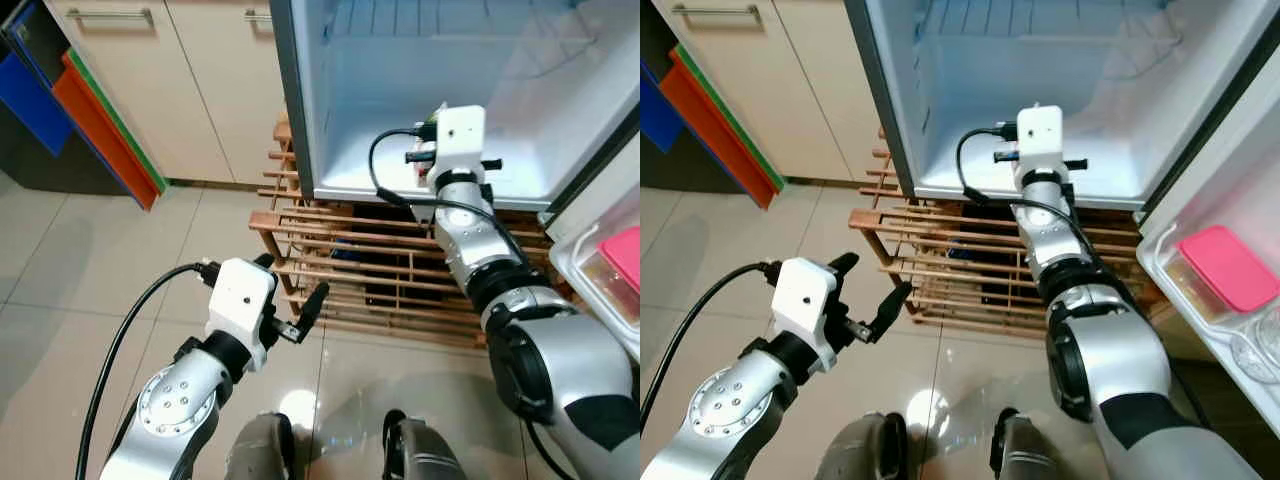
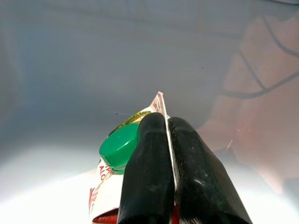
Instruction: Restocking fridge
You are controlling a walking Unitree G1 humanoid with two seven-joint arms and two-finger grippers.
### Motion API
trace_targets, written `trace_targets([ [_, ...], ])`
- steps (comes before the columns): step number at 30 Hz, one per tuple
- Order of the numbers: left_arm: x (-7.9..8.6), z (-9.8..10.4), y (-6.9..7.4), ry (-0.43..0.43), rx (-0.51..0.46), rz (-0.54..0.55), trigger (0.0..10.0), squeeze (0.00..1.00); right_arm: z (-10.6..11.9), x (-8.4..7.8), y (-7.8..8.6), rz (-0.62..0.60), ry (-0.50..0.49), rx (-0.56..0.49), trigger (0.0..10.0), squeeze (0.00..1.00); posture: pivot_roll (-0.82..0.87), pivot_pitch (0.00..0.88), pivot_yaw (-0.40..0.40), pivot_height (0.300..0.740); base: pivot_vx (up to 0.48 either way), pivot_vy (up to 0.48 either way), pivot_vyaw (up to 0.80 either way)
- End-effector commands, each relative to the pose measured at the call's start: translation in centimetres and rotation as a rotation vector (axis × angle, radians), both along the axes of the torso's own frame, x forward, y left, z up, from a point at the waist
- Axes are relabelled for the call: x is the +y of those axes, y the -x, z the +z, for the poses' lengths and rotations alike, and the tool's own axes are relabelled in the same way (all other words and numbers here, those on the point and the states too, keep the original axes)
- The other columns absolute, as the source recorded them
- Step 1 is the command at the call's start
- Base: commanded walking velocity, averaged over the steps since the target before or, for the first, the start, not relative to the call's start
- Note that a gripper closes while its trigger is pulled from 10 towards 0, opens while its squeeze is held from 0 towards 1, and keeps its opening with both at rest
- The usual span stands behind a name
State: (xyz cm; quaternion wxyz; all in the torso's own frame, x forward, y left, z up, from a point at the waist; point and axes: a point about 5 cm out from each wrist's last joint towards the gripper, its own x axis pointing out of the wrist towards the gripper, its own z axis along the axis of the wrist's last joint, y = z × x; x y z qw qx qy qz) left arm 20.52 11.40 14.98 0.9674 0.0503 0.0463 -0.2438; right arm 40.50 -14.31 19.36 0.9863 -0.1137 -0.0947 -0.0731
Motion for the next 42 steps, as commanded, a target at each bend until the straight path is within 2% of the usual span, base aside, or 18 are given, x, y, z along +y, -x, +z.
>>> trace_targets([
  [1, 0.1, 0.0, 0.5, -0.001, 0.015, 0.004, 10.0, 0.0, -1.4, -0.3, 0.2, -0.037, -0.016, 0.068, 10.0, 0.0, 0.25, 0.324, 0.08, 0.726, 0.0, 0.0, 0.0],
  [2, 0.1, 0.0, 0.6, -0.001, 0.02, 0.004, 10.0, 0.0, -1.3, -0.5, 0.2, -0.059, -0.037, 0.065, 10.0, 0.0, 0.26, 0.328, 0.08, 0.726, 0.0, 0.0, 0.0],
  [3, 0.1, 0.0, 0.7, -0.001, 0.023, 0.004, 10.0, 0.0, -1.2, -0.7, 0.2, -0.07, -0.054, 0.062, 10.0, 1.0, 0.26, 0.33, 0.08, 0.726, 0.0, 0.0, 0.0],
  [5, 0.0, 0.0, 0.9, -0.001, 0.03, 0.004, 10.0, 0.0, -1.2, -0.8, 0.1, -0.069, -0.08, 0.068, 10.0, 1.0, 0.26, 0.333, 0.078, 0.726, 0.0, 0.0, 0.0],
  [14, -0.2, 0.0, 1.0, -0.001, 0.049, 0.012, 10.0, 0.0, -0.5, -0.8, -0.1, -0.067, -0.08, 0.049, 10.0, 1.0, 0.25, 0.338, 0.07, 0.726, 0.0, 0.0, 0.0],
  [24, -0.4, 0.0, 0.6, 0.004, 0.047, 0.01, 10.0, 0.0, 0.5, -0.7, -0.3, -0.044, -0.083, 0.01, 10.0, 1.0, 0.23, 0.329, 0.065, 0.726, 0.0, 0.0, 0.0],
  [33, -0.6, -0.1, -0.1, 0.007, 0.037, 0.009, 10.0, 0.0, 3.3, -0.4, -0.7, -0.021, -0.057, -0.096, 10.0, 1.0, 0.22, 0.308, 0.057, 0.726, 0.0, 0.0, 0.0],
  [42, -0.9, 0.0, -0.8, 0.016, 0.02, 0.008, 10.0, 0.0, 3.9, 0.2, -0.9, 0.022, -0.109, -0.097, 10.0, 1.0, 0.21, 0.284, 0.045, 0.726, 0.0, 0.0, 0.0],
])
